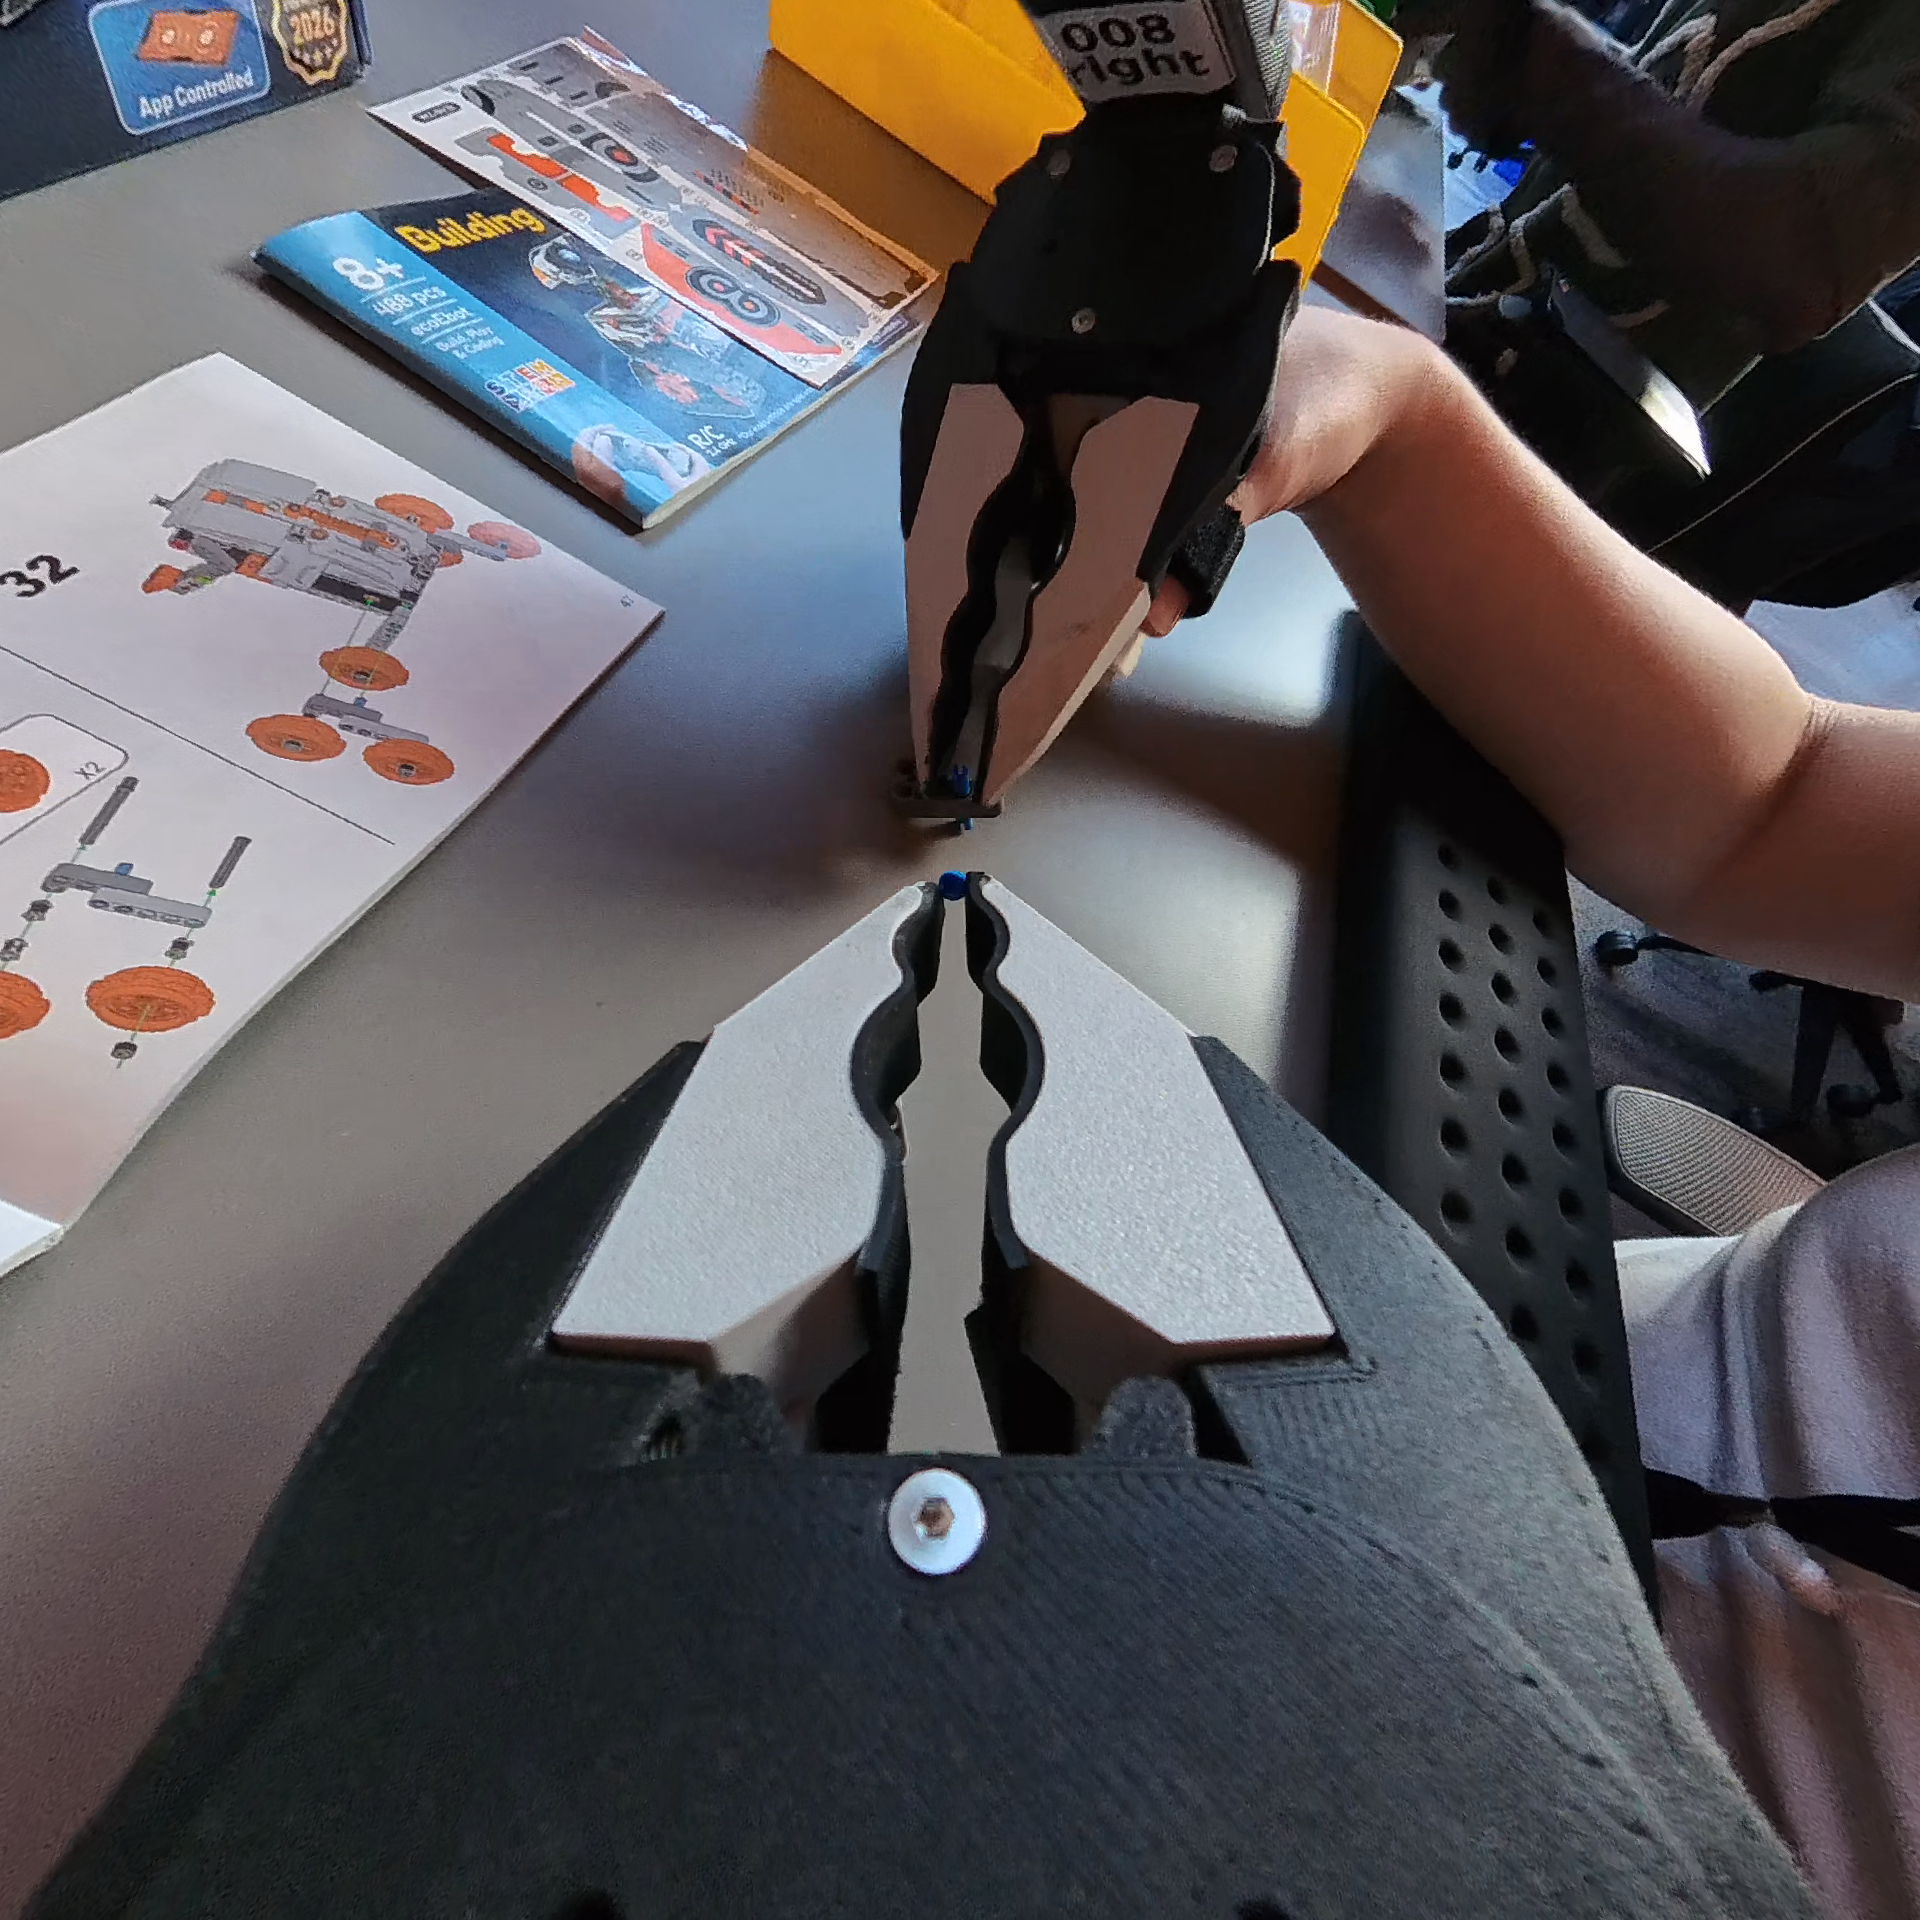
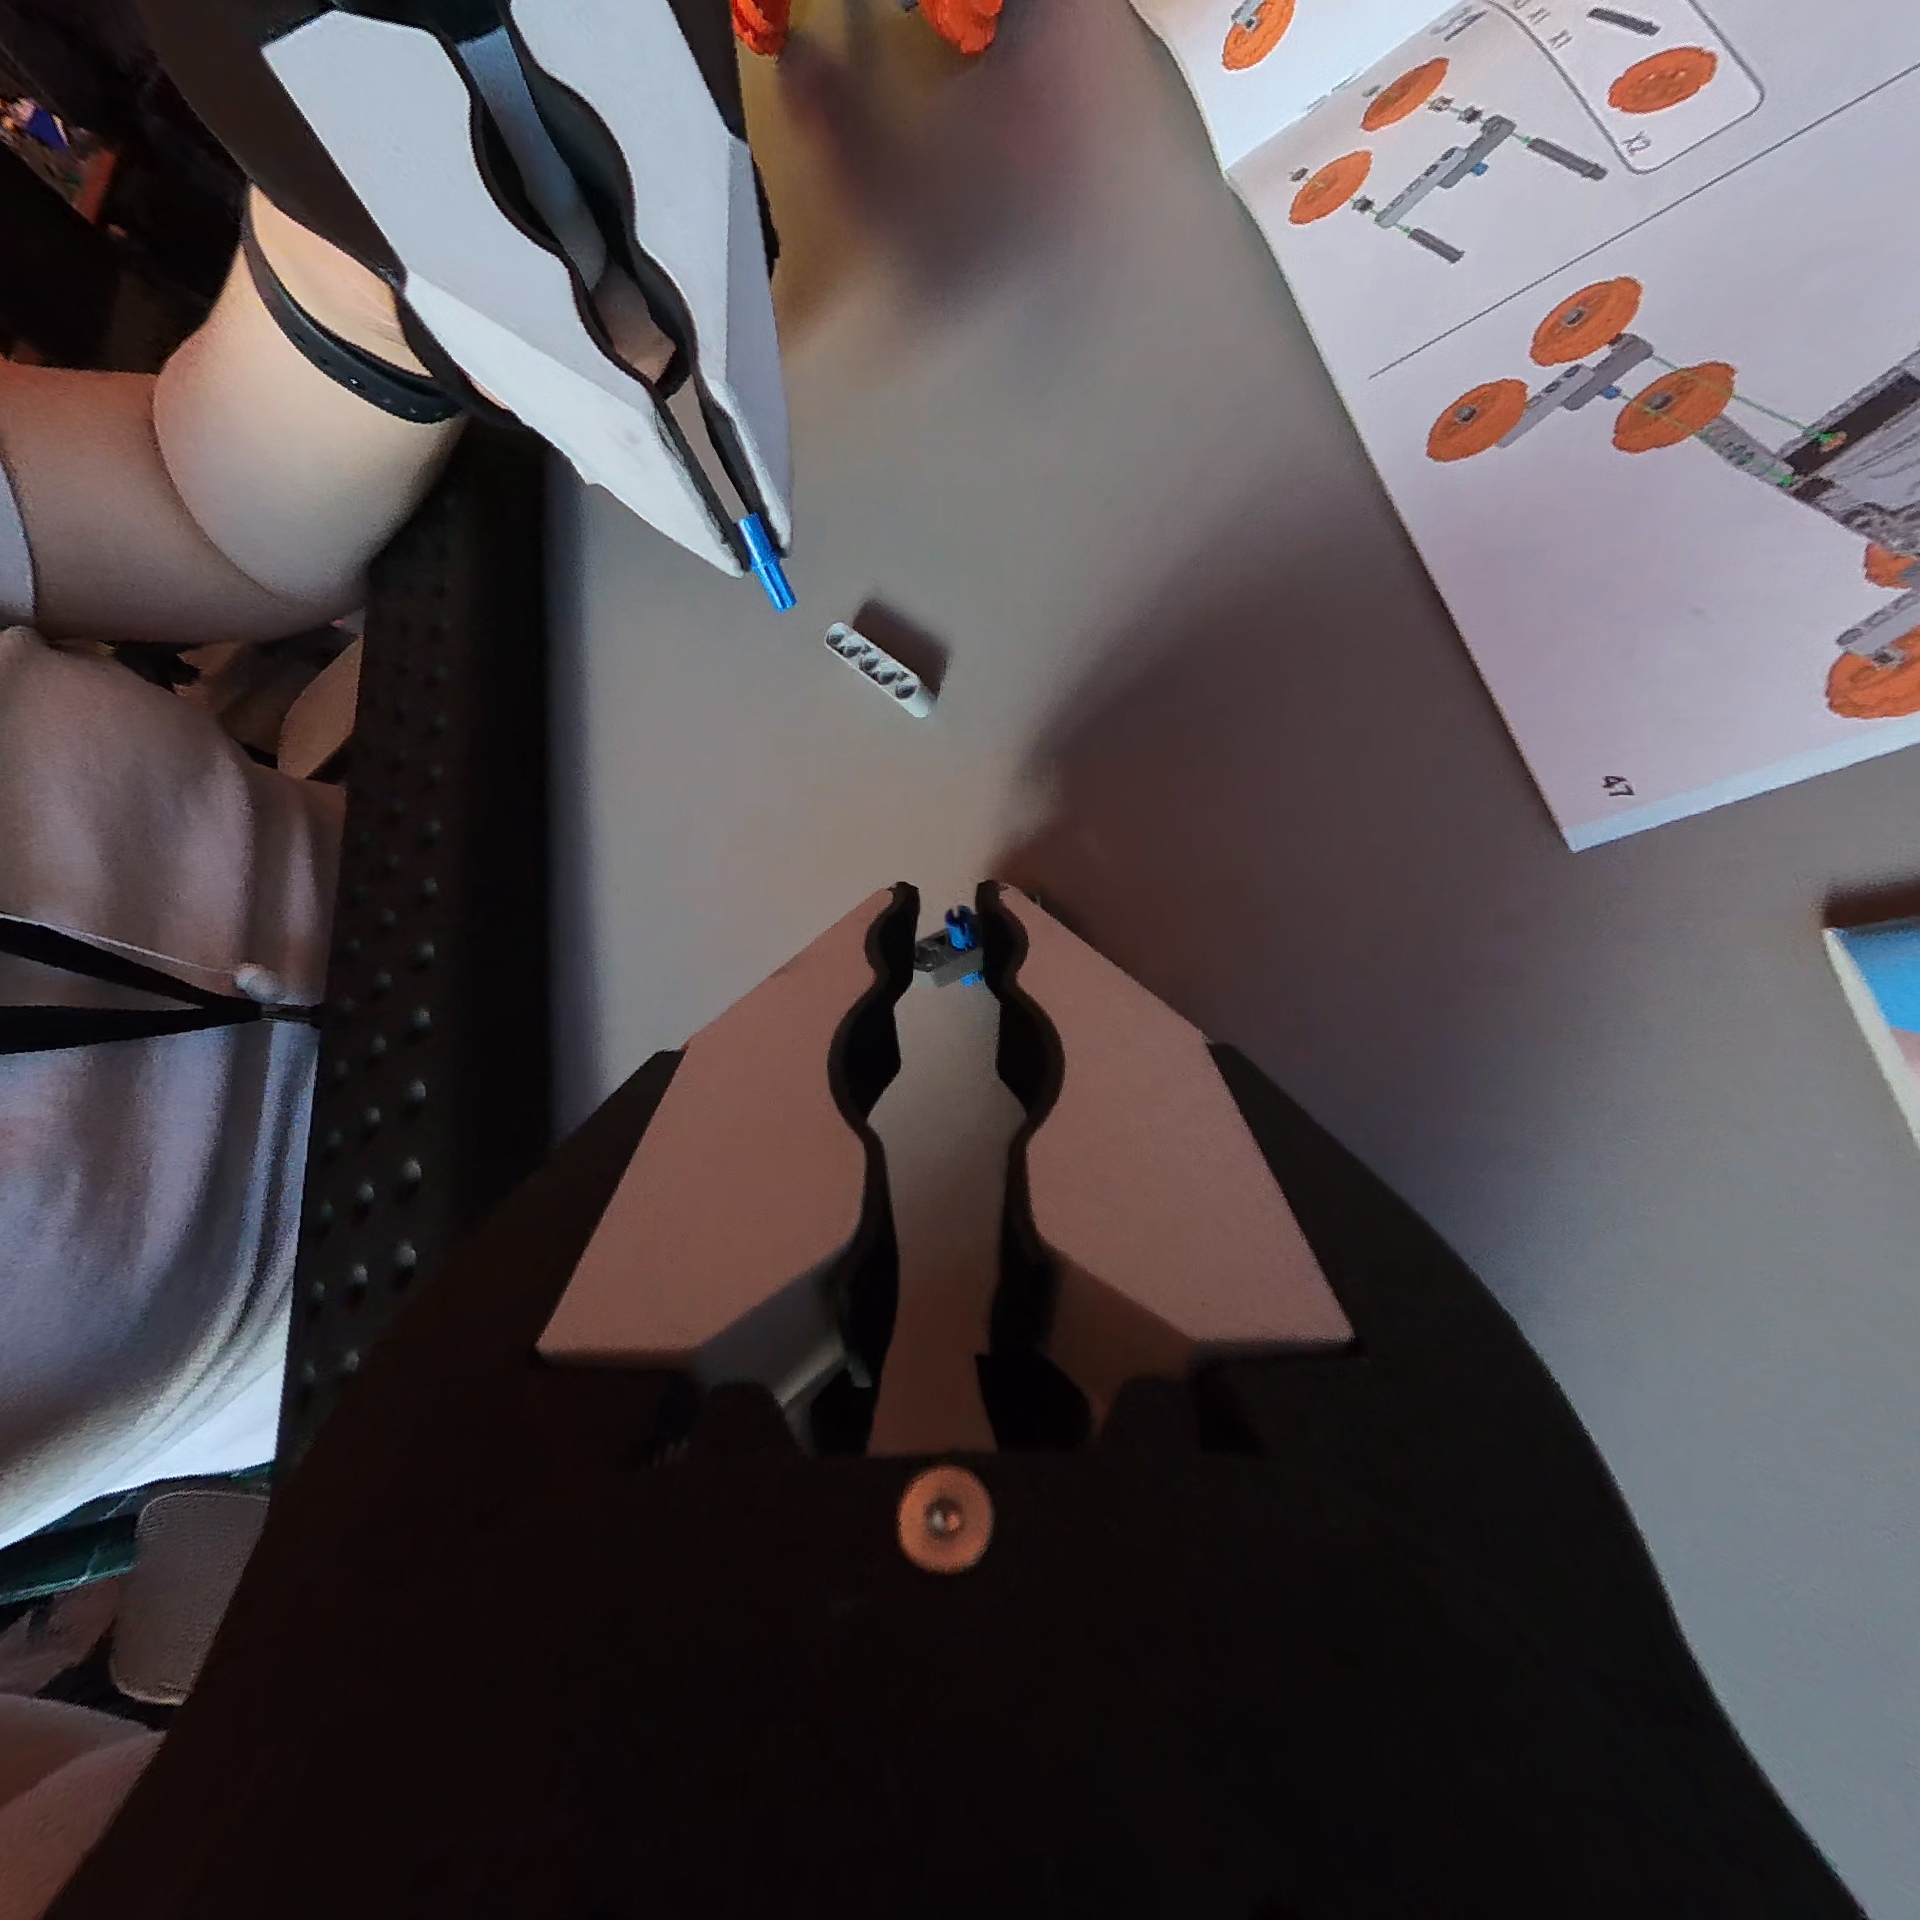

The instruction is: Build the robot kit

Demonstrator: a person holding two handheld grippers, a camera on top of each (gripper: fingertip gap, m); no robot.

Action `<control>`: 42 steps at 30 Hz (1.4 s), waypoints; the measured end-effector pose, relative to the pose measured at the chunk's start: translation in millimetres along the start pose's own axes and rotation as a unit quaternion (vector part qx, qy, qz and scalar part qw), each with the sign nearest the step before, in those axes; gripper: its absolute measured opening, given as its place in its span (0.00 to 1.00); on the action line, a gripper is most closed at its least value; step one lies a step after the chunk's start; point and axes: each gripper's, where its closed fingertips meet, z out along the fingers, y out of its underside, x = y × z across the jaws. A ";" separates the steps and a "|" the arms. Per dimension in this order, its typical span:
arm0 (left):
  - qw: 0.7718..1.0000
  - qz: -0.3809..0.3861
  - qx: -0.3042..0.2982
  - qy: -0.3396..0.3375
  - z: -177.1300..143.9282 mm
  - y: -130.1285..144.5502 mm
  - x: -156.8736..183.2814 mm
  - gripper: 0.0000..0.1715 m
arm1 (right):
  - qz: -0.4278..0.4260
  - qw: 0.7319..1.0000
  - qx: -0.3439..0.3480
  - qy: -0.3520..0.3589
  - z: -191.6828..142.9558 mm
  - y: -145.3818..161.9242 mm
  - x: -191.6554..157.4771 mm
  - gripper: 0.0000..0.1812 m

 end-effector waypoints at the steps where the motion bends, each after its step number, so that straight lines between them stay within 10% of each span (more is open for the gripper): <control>1: 1.000 0.000 0.001 0.001 -0.2 -0.3 0.6 0.01 | -0.003 1.000 0.000 0.005 -0.9 -1.0 -0.6 0.06; 10: 1.000 -0.011 0.021 -0.009 -9.7 -8.5 -2.5 0.01 | 0.104 0.986 0.011 0.129 -33.4 -14.1 9.0 0.10; 15: 0.999 -0.030 0.023 -0.038 -15.3 -7.3 -19.5 0.01 | 0.181 0.920 -0.232 0.258 -27.5 7.2 -5.7 0.12; 20: 0.997 -0.036 0.023 -0.067 -20.9 -3.6 -37.5 0.01 | 0.185 0.885 -0.294 0.311 -8.5 -2.6 -1.7 0.16; 42: 0.996 -0.049 0.037 -0.059 -31.0 -9.6 -40.4 0.01 | 0.270 0.801 -0.439 0.305 -1.9 24.5 4.7 0.03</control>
